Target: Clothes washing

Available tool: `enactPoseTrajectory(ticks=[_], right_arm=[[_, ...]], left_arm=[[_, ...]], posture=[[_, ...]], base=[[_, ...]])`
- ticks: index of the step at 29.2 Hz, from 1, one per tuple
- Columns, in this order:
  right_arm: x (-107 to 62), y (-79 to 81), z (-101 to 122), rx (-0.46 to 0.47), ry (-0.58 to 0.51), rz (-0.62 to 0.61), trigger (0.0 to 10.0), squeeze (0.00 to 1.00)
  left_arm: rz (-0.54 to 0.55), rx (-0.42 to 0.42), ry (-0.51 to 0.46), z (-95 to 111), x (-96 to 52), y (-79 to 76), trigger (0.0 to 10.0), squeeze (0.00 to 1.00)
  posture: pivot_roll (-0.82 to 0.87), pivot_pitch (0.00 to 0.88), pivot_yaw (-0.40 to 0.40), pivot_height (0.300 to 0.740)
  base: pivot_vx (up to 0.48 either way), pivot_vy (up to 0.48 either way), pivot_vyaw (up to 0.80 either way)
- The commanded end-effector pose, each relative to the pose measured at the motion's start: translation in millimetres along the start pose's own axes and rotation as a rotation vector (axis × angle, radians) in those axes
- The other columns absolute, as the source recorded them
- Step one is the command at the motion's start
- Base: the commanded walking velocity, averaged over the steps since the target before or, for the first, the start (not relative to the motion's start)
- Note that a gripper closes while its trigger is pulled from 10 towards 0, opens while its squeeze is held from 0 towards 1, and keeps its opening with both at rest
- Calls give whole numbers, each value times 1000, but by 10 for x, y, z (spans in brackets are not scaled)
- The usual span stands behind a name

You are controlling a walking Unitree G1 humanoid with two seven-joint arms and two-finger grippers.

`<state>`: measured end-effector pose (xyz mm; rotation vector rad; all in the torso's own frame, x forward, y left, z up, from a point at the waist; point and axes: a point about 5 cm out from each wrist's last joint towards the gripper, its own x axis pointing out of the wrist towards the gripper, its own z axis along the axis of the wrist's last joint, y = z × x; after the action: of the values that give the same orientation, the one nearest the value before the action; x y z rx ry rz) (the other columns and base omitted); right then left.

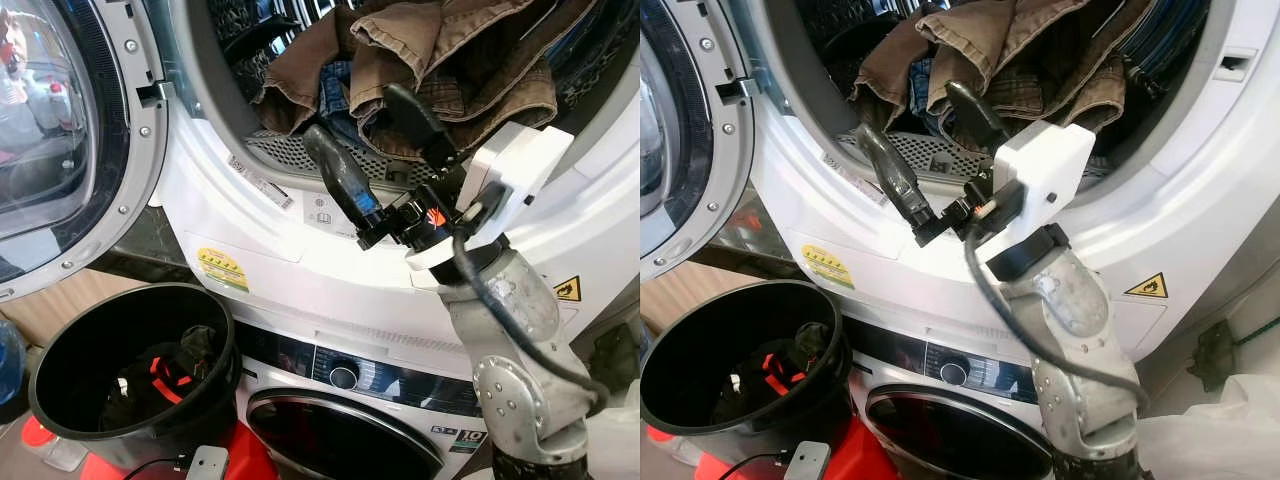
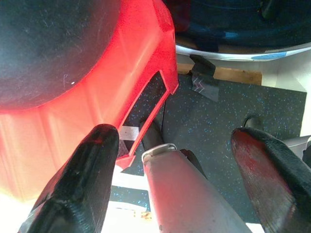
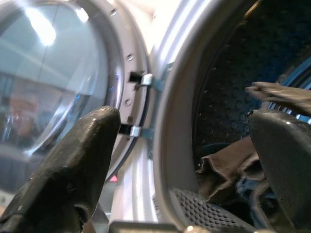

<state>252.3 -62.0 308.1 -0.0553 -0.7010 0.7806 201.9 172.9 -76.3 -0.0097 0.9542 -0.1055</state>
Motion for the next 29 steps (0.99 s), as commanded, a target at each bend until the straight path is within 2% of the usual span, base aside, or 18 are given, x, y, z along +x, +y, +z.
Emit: enactPoseTrajectory(ticks=[1,2,4,6,10,11,12,13,15,16,18,25,29], right_arm=[[-21,105,-18,-77,27,12,10000,467],[-48,111,-53,-32,35,-4,10000,1000],[-62,102,-70,-13,42,-24,10000,1000],[-129,32,-149,-63,98,-60,10000,1000],[-157,4,-190,-50,121,-73,10000,984],[-166,1,-210,-25,129,-79,10000,627],[-175,1,-232,12,136,-89,10000,0],[-179,13,-257,56,141,-93,2510,0],[-179,16,-260,62,142,-93,2510,0],[-175,19,-268,60,144,-94,0,0],[-171,12,-272,47,146,-96,0,0],[-143,-51,-321,-114,204,-143,0,0],[-105,-55,-321,-131,200,-158,0,0]], left_arm=[[0,5,22,-46,-11,33,10000,0],[0,7,23,-47,-11,32,10000,0],[0,8,24,-47,-11,34,10000,0],[0,10,25,-51,-13,41,10000,0],[1,7,26,-56,-14,44,10000,0],[1,6,26,-55,-14,44,10000,0],[1,5,26,-56,-14,42,10000,0],[0,6,26,-57,-14,40,10000,0],[0,7,26,-58,-14,40,10000,0],[0,5,26,-60,-14,38,10000,0],[0,3,26,-61,-14,37,10000,0],[0,-3,23,-55,-12,31,10000,0],[3,-5,21,-48,-11,31,10000,0]], posture=[[-114,22,67,740],[-114,22,67,740],[-110,21,68,740],[-114,23,70,740],[-117,23,70,740],[-118,23,70,740],[-117,22,69,740],[-112,20,67,740],[-112,19,67,740],[-112,18,65,740],[-111,16,64,740],[-107,20,62,740],[-102,21,62,740]], base=[[0,0,0],[0,0,0],[0,0,0],[0,0,0],[0,0,0],[0,0,0],[0,0,0],[0,0,0],[0,0,0],[0,0,0],[0,0,0],[0,0,0],[0,0,0]])
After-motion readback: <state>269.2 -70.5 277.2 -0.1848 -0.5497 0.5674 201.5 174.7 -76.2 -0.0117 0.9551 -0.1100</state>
